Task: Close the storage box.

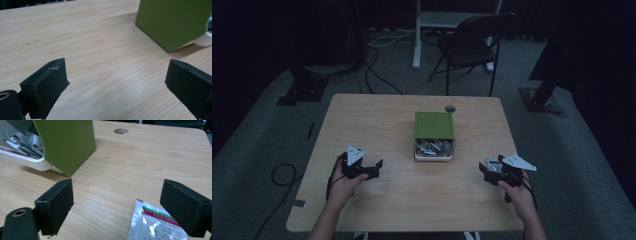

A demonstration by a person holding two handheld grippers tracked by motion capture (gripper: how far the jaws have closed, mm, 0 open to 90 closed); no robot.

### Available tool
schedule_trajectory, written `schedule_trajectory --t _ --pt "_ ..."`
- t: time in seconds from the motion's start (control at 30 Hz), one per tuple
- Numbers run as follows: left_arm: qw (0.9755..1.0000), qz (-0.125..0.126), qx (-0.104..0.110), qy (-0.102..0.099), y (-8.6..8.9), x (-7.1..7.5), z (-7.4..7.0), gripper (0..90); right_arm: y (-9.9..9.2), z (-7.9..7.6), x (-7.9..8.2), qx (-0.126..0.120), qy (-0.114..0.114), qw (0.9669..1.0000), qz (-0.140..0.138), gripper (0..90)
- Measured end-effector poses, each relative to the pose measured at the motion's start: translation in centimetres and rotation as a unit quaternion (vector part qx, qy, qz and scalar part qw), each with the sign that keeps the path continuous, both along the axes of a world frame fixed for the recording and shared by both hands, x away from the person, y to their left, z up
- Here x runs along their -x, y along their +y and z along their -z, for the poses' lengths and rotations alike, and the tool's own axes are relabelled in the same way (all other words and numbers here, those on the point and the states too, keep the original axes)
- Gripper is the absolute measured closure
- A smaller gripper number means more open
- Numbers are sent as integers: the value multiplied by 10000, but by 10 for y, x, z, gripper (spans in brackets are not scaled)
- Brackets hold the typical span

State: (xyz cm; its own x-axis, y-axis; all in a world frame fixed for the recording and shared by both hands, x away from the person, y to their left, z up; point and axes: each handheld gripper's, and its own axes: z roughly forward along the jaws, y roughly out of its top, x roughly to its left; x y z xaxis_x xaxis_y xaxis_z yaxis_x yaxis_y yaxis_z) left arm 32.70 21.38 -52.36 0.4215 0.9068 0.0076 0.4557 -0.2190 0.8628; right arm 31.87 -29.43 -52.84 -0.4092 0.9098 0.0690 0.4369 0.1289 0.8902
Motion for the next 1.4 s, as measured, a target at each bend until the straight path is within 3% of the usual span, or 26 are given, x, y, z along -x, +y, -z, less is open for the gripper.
schedule_trajectory --t 0.43,0.87,1.1,1.23,1.4 --pt "9994 -316 5 114 28 19 9 47 -24 8 19 9 93 9992 399 114" --pt "9969 -752 27 240 54 35 15 47 -42 23 32 241 565 9950 782 114" --pt "9926 -1131 -107 438 65 41 21 47 -47 29 39 263 818 9909 1033 114" --pt "9889 -1363 -168 562 70 43 22 47 -48 34 41 432 921 9887 1097 114" --pt "9831 -1660 -204 748 78 46 24 47 -49 35 41 422 996 9873 1163 114"
